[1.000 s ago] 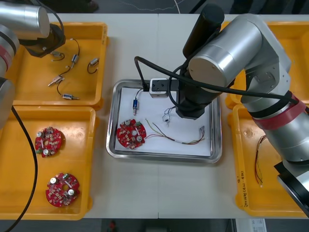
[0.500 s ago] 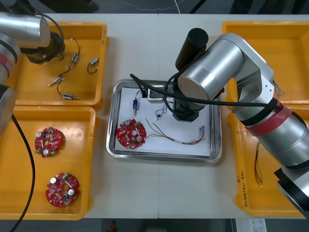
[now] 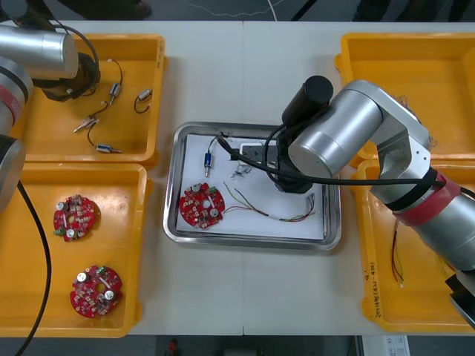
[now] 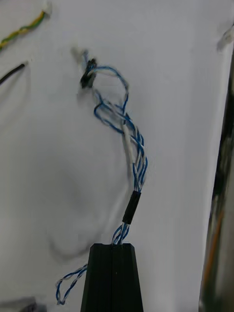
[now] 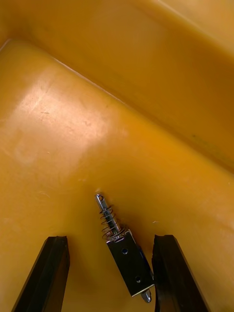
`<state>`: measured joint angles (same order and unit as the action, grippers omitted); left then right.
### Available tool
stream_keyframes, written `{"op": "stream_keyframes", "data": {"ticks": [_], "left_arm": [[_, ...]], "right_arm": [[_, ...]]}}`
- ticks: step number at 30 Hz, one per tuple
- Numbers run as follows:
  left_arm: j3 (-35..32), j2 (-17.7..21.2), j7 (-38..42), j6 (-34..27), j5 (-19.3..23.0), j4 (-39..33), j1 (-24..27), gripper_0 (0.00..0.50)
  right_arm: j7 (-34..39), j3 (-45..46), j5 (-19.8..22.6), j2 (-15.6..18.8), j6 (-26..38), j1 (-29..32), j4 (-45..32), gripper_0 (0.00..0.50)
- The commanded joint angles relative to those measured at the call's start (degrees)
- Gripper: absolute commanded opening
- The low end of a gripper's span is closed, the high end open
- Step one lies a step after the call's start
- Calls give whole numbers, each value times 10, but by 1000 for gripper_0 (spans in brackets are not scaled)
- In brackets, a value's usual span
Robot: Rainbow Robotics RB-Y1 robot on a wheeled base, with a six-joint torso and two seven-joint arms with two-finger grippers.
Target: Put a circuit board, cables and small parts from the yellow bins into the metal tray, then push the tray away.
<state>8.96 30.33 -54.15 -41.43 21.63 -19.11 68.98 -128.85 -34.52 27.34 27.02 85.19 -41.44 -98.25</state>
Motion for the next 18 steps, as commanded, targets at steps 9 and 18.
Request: {"op": "stream_keyframes", "data": {"ticks": [9,18], "left_arm": [[14,-4,-11,7,6,-7,-11,0],[15,-4,-10,7,12,-7,-11,0]], "right_arm": [[-26,-14,-10,27,-8,4,-11,380],[-26,9,14,27,-5,4,-15,500]]}}
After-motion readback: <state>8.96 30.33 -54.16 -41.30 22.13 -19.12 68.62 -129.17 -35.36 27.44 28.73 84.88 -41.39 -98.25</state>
